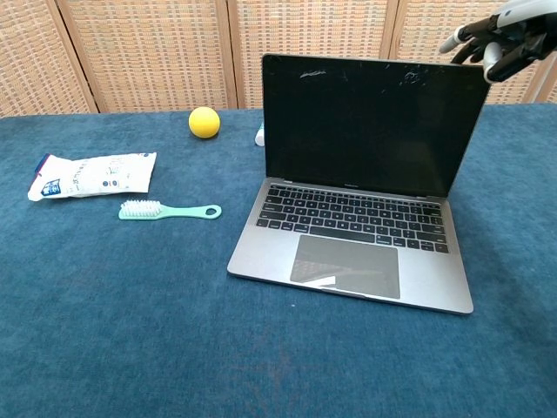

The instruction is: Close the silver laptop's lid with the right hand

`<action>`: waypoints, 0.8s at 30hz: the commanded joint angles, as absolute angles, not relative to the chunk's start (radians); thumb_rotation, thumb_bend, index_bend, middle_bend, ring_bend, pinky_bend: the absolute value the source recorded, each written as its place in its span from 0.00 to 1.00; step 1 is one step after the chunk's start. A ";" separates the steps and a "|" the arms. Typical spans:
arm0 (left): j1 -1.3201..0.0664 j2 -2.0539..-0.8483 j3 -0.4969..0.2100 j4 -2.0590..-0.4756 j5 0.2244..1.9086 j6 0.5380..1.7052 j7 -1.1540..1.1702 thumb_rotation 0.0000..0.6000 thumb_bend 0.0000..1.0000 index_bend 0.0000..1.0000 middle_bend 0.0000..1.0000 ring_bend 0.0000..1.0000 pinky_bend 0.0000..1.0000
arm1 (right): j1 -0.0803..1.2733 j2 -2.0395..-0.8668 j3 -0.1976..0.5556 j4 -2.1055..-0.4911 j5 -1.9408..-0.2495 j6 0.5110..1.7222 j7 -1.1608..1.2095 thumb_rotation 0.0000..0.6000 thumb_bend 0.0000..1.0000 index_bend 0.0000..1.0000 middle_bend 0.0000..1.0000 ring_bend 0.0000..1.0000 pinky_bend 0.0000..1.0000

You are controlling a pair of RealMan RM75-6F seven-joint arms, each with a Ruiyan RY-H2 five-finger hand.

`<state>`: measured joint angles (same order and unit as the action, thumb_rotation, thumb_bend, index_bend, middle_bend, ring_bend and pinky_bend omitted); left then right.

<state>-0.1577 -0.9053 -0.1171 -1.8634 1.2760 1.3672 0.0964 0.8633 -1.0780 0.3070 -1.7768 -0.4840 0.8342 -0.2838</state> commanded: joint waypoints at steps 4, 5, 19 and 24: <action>-0.160 -0.904 -0.118 -1.860 1.270 1.363 0.092 1.00 0.00 0.00 0.00 0.00 0.00 | 0.891 -1.089 0.293 -1.779 -0.447 0.859 -0.309 1.00 1.00 0.19 0.29 0.19 0.18; -0.160 -0.904 -0.118 -1.860 1.269 1.362 0.092 1.00 0.00 0.00 0.00 0.00 0.00 | 0.892 -1.087 0.290 -1.782 -0.444 0.860 -0.311 1.00 1.00 0.20 0.30 0.20 0.19; -0.161 -0.907 -0.114 -1.863 1.271 1.365 0.101 1.00 0.00 0.00 0.00 0.00 0.00 | 0.867 -1.000 0.257 -1.894 -0.522 0.773 -0.267 1.00 1.00 0.27 0.36 0.27 0.22; -0.163 -0.909 -0.113 -1.865 1.270 1.364 0.109 1.00 0.00 0.00 0.00 0.00 0.00 | 0.839 -0.968 0.241 -1.952 -0.604 0.719 -0.228 1.00 1.00 0.27 0.35 0.27 0.22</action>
<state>-0.1629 -0.9092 -0.1133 -1.8644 1.2697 1.3640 0.1080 0.8524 -0.9834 0.2495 -1.9296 -0.5763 0.7404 -0.2456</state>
